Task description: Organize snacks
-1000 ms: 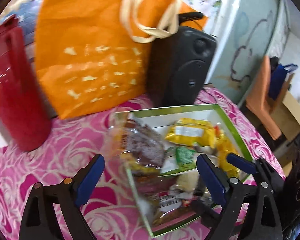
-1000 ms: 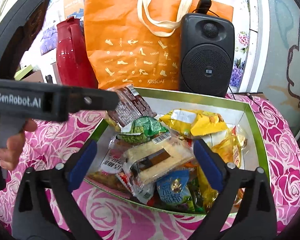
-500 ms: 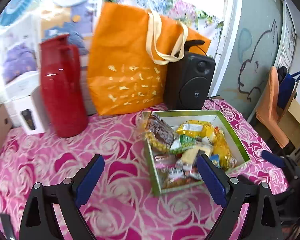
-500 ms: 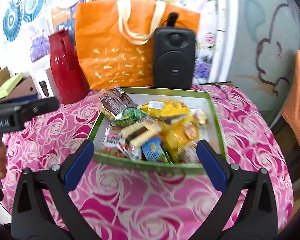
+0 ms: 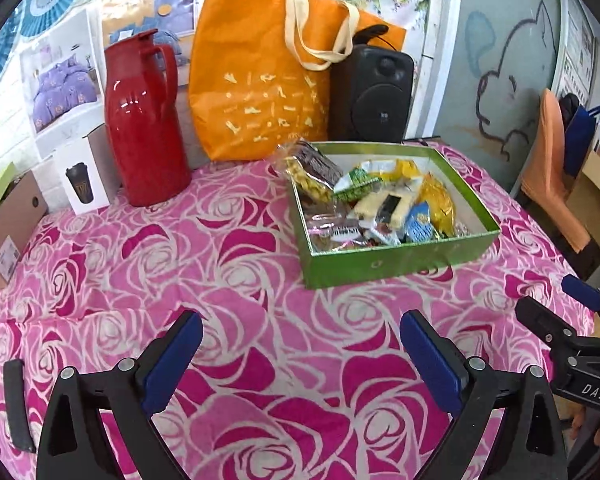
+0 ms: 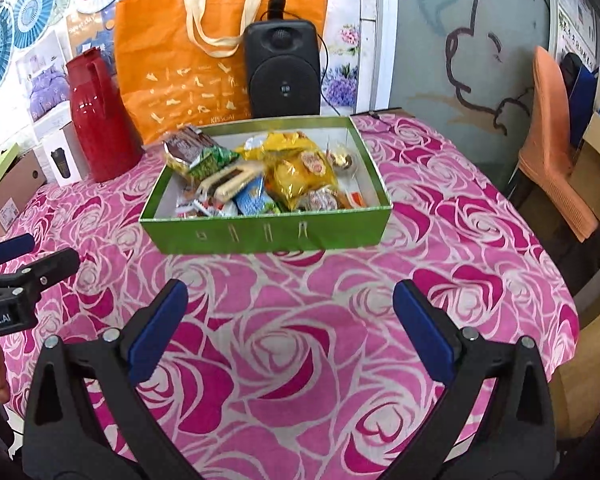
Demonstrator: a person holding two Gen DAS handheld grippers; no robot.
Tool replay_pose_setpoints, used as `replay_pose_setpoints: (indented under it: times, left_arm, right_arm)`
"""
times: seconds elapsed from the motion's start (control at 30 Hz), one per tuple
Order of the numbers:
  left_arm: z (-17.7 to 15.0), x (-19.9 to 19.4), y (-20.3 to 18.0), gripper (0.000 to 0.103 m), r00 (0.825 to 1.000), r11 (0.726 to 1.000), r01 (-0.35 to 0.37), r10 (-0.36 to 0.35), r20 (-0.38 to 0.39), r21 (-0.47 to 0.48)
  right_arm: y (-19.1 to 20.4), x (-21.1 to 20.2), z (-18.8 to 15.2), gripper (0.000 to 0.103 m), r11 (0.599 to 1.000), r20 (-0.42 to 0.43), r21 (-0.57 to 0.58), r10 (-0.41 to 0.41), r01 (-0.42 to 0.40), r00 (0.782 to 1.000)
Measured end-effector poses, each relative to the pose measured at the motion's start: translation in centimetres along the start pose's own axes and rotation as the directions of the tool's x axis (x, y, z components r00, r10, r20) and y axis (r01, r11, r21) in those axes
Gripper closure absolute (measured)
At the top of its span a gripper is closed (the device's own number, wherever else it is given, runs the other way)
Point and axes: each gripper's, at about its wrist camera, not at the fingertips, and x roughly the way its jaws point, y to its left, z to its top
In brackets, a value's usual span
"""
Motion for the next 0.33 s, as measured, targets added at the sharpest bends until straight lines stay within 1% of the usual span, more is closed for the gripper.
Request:
replay_pose_setpoints:
  times: [0.07, 0.33]
  left_arm:
    - [-0.27, -0.05, -0.25, 0.002, 1.0, 1.0, -0.006, 0.006, 0.0, 0.006]
    - [-0.42, -0.18, -0.38, 0.002, 1.0, 1.0, -0.009, 0.009, 0.007, -0.002]
  right_arm:
    - [0.16, 0.12, -0.23, 0.001, 1.0, -0.004, 0.003, 0.012, -0.012, 1.0]
    - [0.65, 0.39, -0.31, 0.001, 1.0, -0.004, 0.002, 0.011, -0.011, 1.0]
